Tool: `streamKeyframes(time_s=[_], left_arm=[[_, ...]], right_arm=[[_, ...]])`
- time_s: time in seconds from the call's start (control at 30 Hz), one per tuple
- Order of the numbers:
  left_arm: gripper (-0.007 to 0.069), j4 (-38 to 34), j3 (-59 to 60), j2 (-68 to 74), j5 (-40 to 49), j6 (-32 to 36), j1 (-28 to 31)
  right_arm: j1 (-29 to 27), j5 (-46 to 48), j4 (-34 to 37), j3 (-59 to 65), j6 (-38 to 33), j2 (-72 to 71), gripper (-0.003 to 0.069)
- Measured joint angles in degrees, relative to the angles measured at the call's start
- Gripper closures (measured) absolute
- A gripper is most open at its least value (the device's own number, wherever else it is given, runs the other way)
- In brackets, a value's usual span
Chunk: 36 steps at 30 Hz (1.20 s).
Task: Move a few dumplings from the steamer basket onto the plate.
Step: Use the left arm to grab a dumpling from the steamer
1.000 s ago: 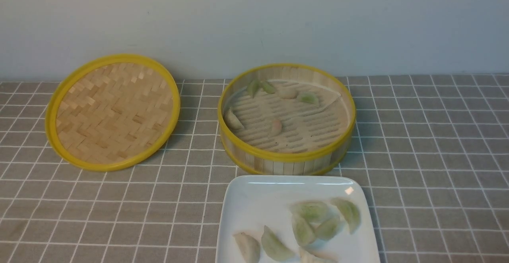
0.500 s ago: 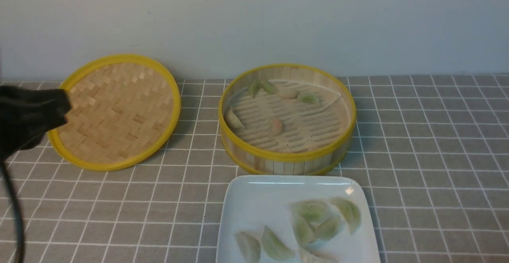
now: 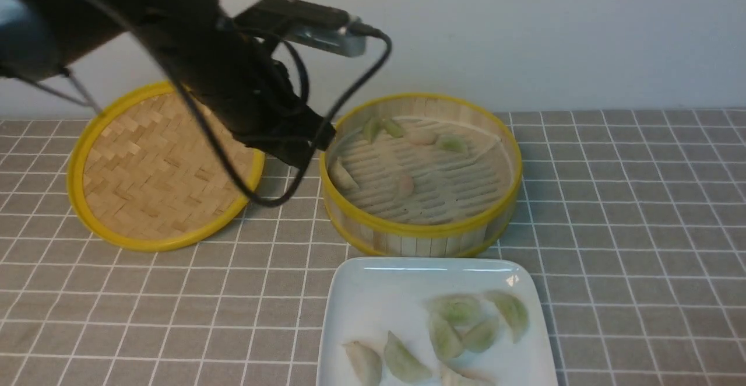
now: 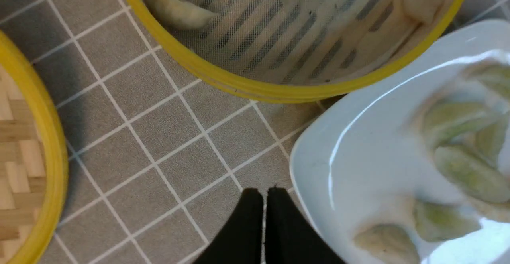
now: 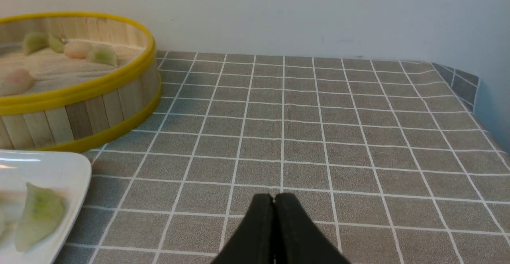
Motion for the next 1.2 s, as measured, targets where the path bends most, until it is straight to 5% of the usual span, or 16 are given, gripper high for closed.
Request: streamKeyframes(time_s=[0.4, 0.8, 1.0, 1.2], left_arm=[[0.0629, 9.7, -29.0, 23.0, 5.3, -0.8, -3.7], [0.0614, 10.4, -31.5, 27.0, 4.6, 1.4, -3.7], [0.0489, 10.4, -31.5, 30.4, 2.9, 2.2, -3.7], [0.0232, 11.7, -31.7, 32.8, -0.2, 2.4, -3.8]], right_arm=[[0.0, 0.0, 0.0, 0.0, 0.0, 0.0, 0.0672], [0.0, 0.0, 0.0, 0.0, 0.0, 0.0, 0.0672], [0.0, 0.0, 0.0, 0.0, 0.0, 0.0, 0.0672], [0.0, 0.0, 0.0, 0.0, 0.0, 0.0, 0.0672]])
